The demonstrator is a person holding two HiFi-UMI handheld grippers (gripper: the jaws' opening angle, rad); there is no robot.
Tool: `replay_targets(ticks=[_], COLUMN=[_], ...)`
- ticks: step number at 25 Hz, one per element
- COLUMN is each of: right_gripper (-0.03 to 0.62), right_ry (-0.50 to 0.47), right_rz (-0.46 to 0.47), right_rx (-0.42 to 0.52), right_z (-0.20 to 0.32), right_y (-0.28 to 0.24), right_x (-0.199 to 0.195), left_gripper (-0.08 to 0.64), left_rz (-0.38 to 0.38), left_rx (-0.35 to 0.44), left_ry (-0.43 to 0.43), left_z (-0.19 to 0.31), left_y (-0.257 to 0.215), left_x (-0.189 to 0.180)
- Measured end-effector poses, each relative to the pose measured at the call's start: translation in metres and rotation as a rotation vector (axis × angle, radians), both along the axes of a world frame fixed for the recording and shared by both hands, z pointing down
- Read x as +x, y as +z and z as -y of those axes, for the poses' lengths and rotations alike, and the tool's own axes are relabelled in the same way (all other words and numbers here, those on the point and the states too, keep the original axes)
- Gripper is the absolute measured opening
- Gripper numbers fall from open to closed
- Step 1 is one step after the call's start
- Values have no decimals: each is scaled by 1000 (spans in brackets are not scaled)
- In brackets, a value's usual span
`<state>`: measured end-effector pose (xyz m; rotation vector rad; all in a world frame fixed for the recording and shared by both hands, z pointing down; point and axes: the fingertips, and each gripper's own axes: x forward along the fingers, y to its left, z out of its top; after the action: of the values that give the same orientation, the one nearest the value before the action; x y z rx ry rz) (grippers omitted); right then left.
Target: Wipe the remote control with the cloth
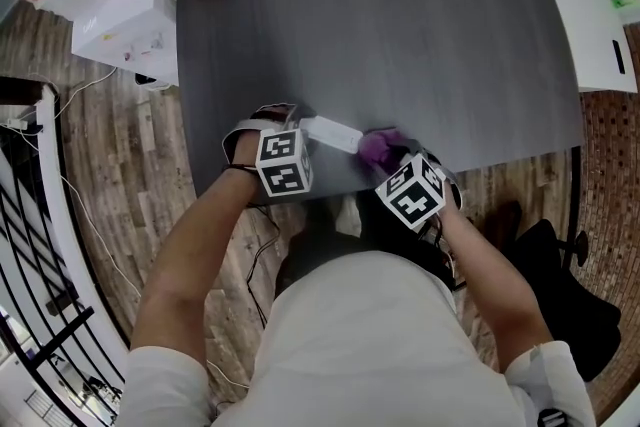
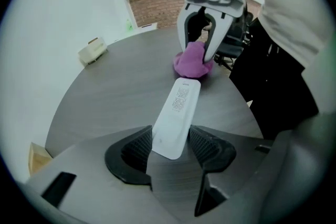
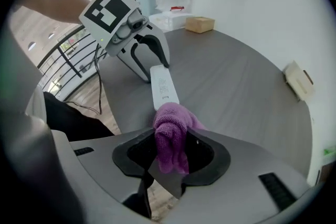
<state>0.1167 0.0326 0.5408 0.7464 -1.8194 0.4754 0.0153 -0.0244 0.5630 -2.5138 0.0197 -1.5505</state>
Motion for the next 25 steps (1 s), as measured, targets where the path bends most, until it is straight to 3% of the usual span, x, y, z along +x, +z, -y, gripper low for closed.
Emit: replay_targets(ticks=[4, 8, 11, 16, 18, 21, 23, 25], right_gripper=[147, 147, 147, 147, 147, 147, 147, 147], right_ry=[0, -18, -73, -224, -257, -251, -242, -255], right_rz=[14, 59, 85, 98, 87, 82, 72, 47], right_rx=[74, 137, 205, 344, 383, 426, 443, 438], right_z=[14, 23, 27, 34, 42, 59, 70, 78], right_y=[-22, -33, -41, -51, -45, -39, -37, -30], right_x=[-4, -13, -26, -56, -65, -72, -75, -79], left_gripper=[219, 210, 206, 198, 198, 198, 198, 198], left_rz=[-21, -69, -128, -245, -297, -391, -446, -485], left_rx=[-93, -309, -532, -1018, -1160, -1254, -1241, -1176], left_ry=[-87, -223, -348, -607, -700, -800, -825, -827], left_z=[-1, -12, -23, -41, -43, -38, -35, -32], left_y=[-3, -7, -10, -13, -13, -13, -14, -15], left_x=[-2, 1, 3, 4, 2, -1, -2, -5])
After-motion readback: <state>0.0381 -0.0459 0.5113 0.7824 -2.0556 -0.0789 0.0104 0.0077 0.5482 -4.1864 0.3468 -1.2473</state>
